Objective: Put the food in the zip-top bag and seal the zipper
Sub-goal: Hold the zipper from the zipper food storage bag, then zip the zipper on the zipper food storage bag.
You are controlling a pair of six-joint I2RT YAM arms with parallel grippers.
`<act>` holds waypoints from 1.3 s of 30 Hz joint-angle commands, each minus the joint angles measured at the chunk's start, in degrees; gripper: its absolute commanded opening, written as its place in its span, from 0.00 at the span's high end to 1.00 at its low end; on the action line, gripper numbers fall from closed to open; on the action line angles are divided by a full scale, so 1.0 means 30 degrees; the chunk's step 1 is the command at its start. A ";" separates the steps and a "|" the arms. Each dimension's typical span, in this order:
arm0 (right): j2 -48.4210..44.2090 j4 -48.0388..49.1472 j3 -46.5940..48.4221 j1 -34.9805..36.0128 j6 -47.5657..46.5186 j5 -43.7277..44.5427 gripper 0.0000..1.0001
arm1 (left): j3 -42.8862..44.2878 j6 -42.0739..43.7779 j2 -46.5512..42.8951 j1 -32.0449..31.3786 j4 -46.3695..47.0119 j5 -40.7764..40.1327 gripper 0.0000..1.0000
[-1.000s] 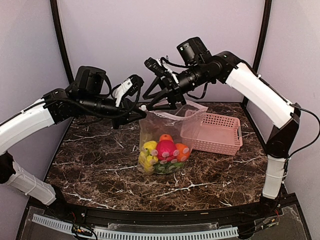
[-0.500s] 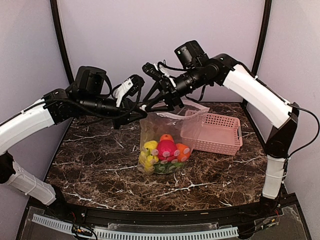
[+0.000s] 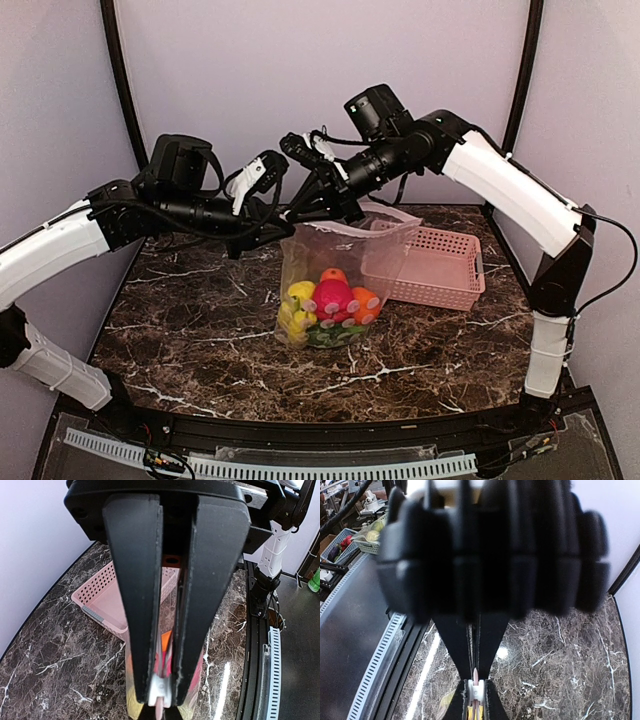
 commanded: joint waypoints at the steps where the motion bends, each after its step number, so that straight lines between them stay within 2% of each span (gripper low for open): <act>1: 0.0050 0.0221 -0.0234 0.0208 -0.0063 0.0212 0.98 | -0.0445 -0.0257 -0.0705 -0.0123 0.0565 0.0113 0.99; 3: 0.0053 0.0236 -0.0171 0.0230 -0.0041 0.0244 1.00 | -0.0561 -0.0236 -0.0740 -0.0124 0.0620 0.0019 0.98; 5: 0.0010 0.0257 -0.0165 0.0230 -0.0012 0.0218 1.00 | -0.0725 -0.0215 -0.0803 -0.0124 0.0744 -0.0044 0.94; 6: 0.0019 0.0263 -0.0126 0.0230 0.0016 0.0194 1.00 | -0.0798 -0.0207 -0.0851 -0.0124 0.0875 -0.0086 0.86; 8: 0.0016 0.0283 -0.0087 0.0230 0.0054 0.0116 1.00 | -0.0971 -0.0164 -0.0912 -0.0117 0.1051 -0.0222 0.80; 11: 0.0025 0.0308 -0.0057 0.0230 0.0089 0.0099 1.00 | -0.1189 -0.0074 -0.0941 -0.0124 0.1208 -0.0228 0.83; 17: 0.0023 0.0330 -0.0148 0.0216 0.0090 0.0219 1.00 | -0.1617 -0.0331 -0.0947 -0.0106 0.1830 -0.0011 0.97; 20: -0.0062 0.0294 -0.0317 0.0230 0.0077 0.0368 1.00 | -0.1965 -0.0575 -0.1112 -0.0124 0.2416 -0.0014 0.98; 23: -0.0222 0.0299 -0.0578 0.0230 0.0069 0.0443 1.00 | -0.2264 -0.0746 -0.1416 -0.0109 0.2980 -0.0399 0.91; 25: -0.0318 0.0294 -0.0731 0.0230 0.0040 0.0521 1.00 | -0.2502 -0.0843 -0.1638 -0.0122 0.3269 -0.0495 0.91; 30: -0.0356 0.0348 -0.0812 0.0216 0.0045 0.0630 1.00 | -0.2816 -0.0977 -0.1886 -0.0124 0.3746 -0.0475 0.99; 39: -0.0278 0.0498 -0.0694 0.0230 0.0404 0.0470 1.00 | -0.2888 -0.0990 -0.1821 -0.0124 0.3903 -0.0061 0.99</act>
